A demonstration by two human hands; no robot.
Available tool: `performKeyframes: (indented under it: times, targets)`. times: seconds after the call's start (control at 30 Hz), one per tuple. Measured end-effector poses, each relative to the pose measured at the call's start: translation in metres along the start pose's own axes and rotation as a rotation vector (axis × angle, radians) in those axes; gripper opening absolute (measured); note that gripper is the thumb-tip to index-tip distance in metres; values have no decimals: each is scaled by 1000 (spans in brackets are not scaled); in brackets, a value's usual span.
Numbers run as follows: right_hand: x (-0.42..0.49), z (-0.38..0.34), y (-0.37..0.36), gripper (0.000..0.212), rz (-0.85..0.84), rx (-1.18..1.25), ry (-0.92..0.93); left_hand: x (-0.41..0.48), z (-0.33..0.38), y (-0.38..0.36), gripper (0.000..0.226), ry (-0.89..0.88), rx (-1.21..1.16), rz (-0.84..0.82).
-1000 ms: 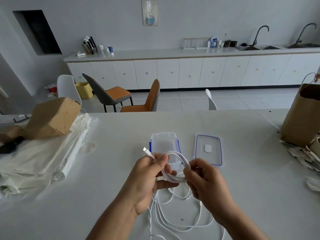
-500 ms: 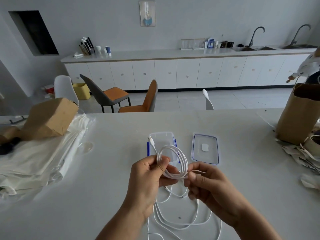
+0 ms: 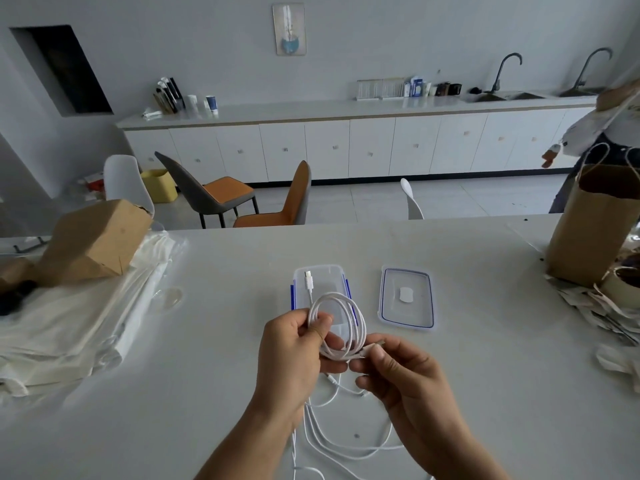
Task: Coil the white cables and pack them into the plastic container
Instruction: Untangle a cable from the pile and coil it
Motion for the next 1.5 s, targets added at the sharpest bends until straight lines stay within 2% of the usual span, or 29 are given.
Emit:
performKeyframes:
  times: [0.1,0.2,0.37,0.47,0.53,0.63,0.77,0.83,0.9,0.97,1.0,1.07,1.17,1.2,1.33,1.4,1.5]
  targets:
    - [2,12,-4,24,-31,103,-124,1,-7,-2,24,14,57,-1]
    - [6,15,-2,29,-28,33,-189,0,-11,-4,23,11,186,-49]
    - [5,17,1,18,9,-111,-182,1,-7,-7,30,-169,610,-71]
    - [3,18,-6,18,-7,-125,-161,-2,-7,-15,19,-283,936,-62]
    - [2,18,-8,20,-12,-151,-156,-6,-5,-19,12,-294,1041,-60]
    - [3,18,-8,18,-49,-183,-172,-12,-5,-27,17,-290,1160,-121]
    - [2,24,-5,13,-71,-86,-188,-18,2,-35,22,-312,1296,-176]
    - [2,23,-5,24,-62,-25,-182,-20,6,-36,22,-318,1324,-174]
    - [0,23,-5,48,-49,63,-174,-21,6,-35,20,-328,1350,-156]
    - [-2,20,-4,59,0,-12,-110,-20,11,-35,17,-394,1321,-133]
    - [-3,17,-2,54,46,-118,-59,-19,11,-35,17,-437,1305,-118]
    - [-4,12,2,42,136,-269,19,-15,6,-31,12,-411,1204,-105]
    - [-1,2,6,32,158,-270,73,-7,0,-19,13,-367,981,-76]
    - [0,-2,6,31,146,-266,81,-5,-4,-14,16,-330,877,-75]
    - [3,-9,8,35,121,-217,88,-1,-28,-5,22,82,275,-140]
    - [4,-8,9,43,129,-187,79,-3,-31,-4,20,172,120,-133]
    - [6,-5,7,24,102,-158,53,-5,-35,-3,19,244,-13,-108]
Point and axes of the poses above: each hand's wrist, its own x-axis towards the middle knuckle, its own y-axis out of the back of the hand, z = x × y, the point moved 8 cm from there along x, towards the middle knuckle, and after that the axes turned 13 degrees about -x, right-handed, at the moved point
